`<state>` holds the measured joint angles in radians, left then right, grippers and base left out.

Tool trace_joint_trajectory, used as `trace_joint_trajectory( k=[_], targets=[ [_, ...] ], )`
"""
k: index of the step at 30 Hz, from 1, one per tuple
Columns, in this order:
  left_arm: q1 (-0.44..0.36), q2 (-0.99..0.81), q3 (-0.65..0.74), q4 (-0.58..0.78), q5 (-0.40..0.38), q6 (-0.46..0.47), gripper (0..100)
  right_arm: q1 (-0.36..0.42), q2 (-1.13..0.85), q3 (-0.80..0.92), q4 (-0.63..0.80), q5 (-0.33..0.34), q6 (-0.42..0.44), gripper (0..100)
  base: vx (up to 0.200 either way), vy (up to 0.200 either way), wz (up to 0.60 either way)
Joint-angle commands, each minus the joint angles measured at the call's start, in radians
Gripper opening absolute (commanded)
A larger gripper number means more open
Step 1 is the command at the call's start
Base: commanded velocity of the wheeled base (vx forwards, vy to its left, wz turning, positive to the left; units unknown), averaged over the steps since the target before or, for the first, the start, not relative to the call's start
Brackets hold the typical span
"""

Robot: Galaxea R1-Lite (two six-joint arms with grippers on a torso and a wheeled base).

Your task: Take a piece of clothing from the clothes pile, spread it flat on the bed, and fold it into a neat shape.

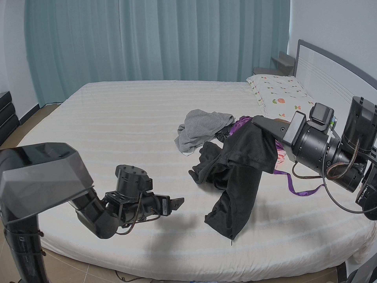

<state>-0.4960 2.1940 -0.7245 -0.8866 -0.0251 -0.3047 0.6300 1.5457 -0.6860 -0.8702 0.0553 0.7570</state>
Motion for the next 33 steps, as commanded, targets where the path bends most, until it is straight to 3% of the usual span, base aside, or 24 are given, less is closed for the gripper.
trace_joint_trajectory(
  k=[1, 18, 24, 31, 32, 33],
  targets=[
    [-0.019, 0.208, -0.178, -0.015, 0.025, -0.001, 100, 0.002, 0.007, -0.001, -0.001, -0.005, -0.005, 0, 0.0, 0.0, 0.0],
    [-0.056, 0.44, -0.586, 0.06, 0.076, -0.004, 100, -0.004, 0.03, -0.004, -0.023, -0.032, -0.005, 0, 0.0, 0.0, 0.0],
    [-0.067, 0.467, -0.665, 0.084, 0.088, -0.004, 100, -0.003, 0.022, -0.004, -0.024, -0.032, -0.005, 0, 0.0, 0.0, 0.0],
    [-0.078, 0.526, -0.859, 0.198, 0.126, -0.008, 100, -0.007, 0.024, -0.015, -0.024, -0.032, -0.004, 0, 0.0, 0.0, 0.0],
    [-0.078, 0.529, -0.872, 0.21, 0.129, -0.007, 0, -0.009, 0.024, -0.015, -0.024, -0.032, -0.004, 0, 0.0, 0.0, 0.0],
    [-0.079, 0.532, -0.886, 0.219, 0.132, -0.005, 0, -0.01, 0.024, -0.014, -0.024, -0.032, -0.004, 0, 0.0, 0.0, 0.0]
  ],
)
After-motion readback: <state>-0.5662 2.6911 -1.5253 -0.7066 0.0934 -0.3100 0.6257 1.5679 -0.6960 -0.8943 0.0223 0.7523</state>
